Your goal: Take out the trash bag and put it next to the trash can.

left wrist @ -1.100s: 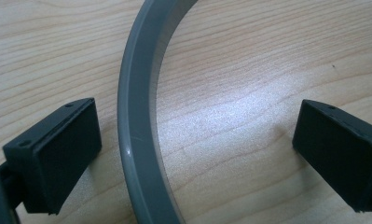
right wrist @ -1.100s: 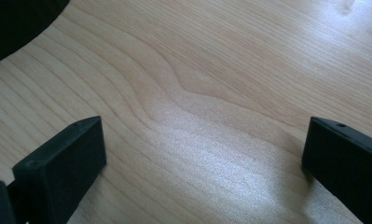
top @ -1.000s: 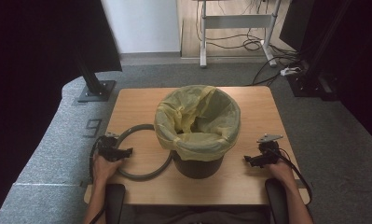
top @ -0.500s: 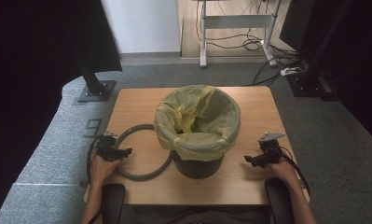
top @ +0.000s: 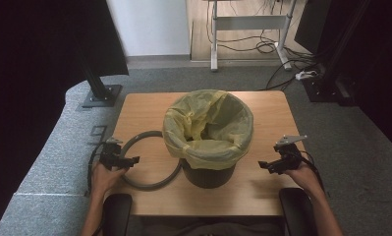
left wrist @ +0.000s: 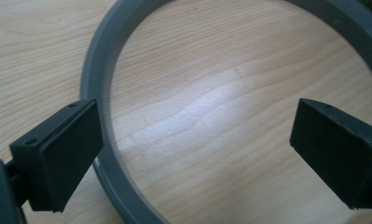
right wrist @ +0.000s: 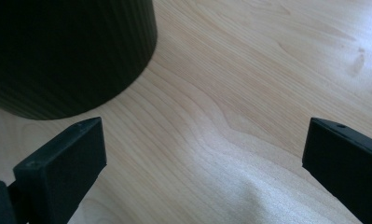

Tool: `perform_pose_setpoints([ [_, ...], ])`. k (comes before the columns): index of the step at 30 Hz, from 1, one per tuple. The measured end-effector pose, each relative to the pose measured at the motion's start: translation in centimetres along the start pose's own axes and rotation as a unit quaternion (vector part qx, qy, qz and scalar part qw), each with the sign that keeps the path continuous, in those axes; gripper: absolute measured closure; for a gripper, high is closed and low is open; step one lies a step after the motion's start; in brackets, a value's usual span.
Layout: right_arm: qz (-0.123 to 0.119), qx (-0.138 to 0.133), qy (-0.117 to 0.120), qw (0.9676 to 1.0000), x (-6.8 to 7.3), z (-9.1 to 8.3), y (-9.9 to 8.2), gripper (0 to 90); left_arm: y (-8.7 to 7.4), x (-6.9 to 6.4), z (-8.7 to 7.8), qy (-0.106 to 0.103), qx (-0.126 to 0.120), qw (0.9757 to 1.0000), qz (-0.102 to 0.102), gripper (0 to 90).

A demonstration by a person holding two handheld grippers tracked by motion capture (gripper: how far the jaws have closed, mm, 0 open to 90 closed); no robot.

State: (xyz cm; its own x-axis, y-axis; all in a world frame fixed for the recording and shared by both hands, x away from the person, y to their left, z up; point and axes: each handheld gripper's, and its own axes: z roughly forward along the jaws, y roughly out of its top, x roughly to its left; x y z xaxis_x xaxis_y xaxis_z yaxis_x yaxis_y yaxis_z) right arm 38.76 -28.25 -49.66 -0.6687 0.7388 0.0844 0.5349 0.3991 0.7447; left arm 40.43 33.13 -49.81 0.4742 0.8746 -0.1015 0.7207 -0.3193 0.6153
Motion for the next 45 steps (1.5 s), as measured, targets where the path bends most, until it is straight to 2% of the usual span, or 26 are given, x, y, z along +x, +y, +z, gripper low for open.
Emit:
perform_pose_setpoints([
  [5,-0.017,0.0,0.011,0.9998,0.6,-1.1,1.0,0.0,0.4,-0.7,-1.1,-0.008,0.007,0.9998,0.014,2.4],
  [8,-0.021,0.0,0.018,0.9996,1.0,-1.7,1.6,0.0,0.7,-1.2,-1.8,-0.022,0.012,0.9994,0.023,2.6],
  [15,-0.039,0.001,0.035,0.9987,1.8,-3.0,3.1,0.1,1.5,-2.3,-3.7,-0.038,0.007,0.9985,0.039,3.8],
  [23,-0.056,-0.005,0.061,0.9966,3.1,-5.1,5.1,0.5,3.0,-3.9,-5.5,-0.071,0.001,0.9954,0.063,4.8],
  [26,-0.065,-0.009,0.071,0.9953,3.6,-5.9,5.9,0.4,3.7,-4.7,-6.3,-0.076,-0.001,0.9941,0.077,5.1],
  [32,-0.082,-0.013,0.094,0.9922,4.6,-7.5,7.4,0.4,5.1,-6.3,-8.0,-0.102,-0.006,0.9895,0.103,5.3],
  [36,-0.089,-0.02,0.109,0.9899,5.2,-8.4,8.3,0.4,6.1,-7.4,-9.1,-0.107,-0.008,0.9864,0.124,5.2],
  [38,-0.091,-0.023,0.117,0.9886,5.4,-8.8,8.7,0.3,6.6,-7.8,-9.8,-0.112,-0.011,0.9844,0.135,5.1],
  [43,-0.104,-0.032,0.131,0.9854,6.1,-10.0,9.9,0.3,7.9,-8.9,-11.3,-0.146,-0.028,0.9777,0.148,5.2],
  [45,-0.109,-0.035,0.135,0.9842,6.4,-10.5,10.4,0.4,8.5,-9.5,-11.9,-0.144,-0.03,0.9758,0.162,5.2],
])
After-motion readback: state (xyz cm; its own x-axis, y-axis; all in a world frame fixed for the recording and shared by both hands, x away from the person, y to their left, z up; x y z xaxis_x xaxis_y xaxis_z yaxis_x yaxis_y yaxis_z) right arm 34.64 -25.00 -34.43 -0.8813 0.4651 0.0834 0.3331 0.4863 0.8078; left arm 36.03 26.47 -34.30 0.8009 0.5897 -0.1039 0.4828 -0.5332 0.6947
